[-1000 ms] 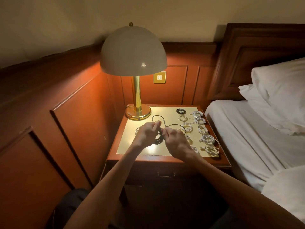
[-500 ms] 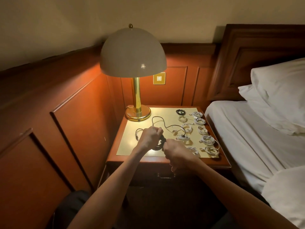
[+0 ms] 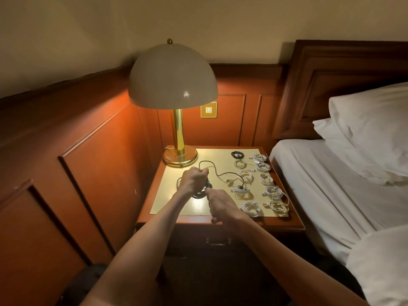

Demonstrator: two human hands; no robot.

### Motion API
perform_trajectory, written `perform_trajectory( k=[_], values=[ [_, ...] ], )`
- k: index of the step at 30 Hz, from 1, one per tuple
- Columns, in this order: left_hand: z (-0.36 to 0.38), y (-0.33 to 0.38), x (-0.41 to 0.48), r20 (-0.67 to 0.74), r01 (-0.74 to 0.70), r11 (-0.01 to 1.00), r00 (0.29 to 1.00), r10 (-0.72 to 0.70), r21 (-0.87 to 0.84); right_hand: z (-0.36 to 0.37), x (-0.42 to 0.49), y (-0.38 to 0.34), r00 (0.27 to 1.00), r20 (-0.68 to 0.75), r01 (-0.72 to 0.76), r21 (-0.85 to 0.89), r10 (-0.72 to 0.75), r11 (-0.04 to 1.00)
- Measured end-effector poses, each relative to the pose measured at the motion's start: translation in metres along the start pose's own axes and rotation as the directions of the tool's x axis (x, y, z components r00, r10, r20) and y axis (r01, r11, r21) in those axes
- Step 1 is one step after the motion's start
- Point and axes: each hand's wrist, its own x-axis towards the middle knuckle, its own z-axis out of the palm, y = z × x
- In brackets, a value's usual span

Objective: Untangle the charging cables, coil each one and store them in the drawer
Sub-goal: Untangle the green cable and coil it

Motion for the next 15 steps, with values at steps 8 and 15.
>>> perform_trajectory(
  k=[8, 15],
  values=[
    [0.006, 0.004, 0.003, 0.042, -0.015, 1.000, 0.999, 0.016, -0.023, 0.000, -0.007, 0.001, 0.998, -0.027, -0.051, 0.110, 0.054, 0.993],
    [0.006, 0.012, 0.013, 0.101, 0.072, 0.989, 0.993, -0.059, -0.128, -0.008, 0.001, -0.004, 0.994, -0.045, -0.087, 0.183, 0.096, 0.979]
  ],
)
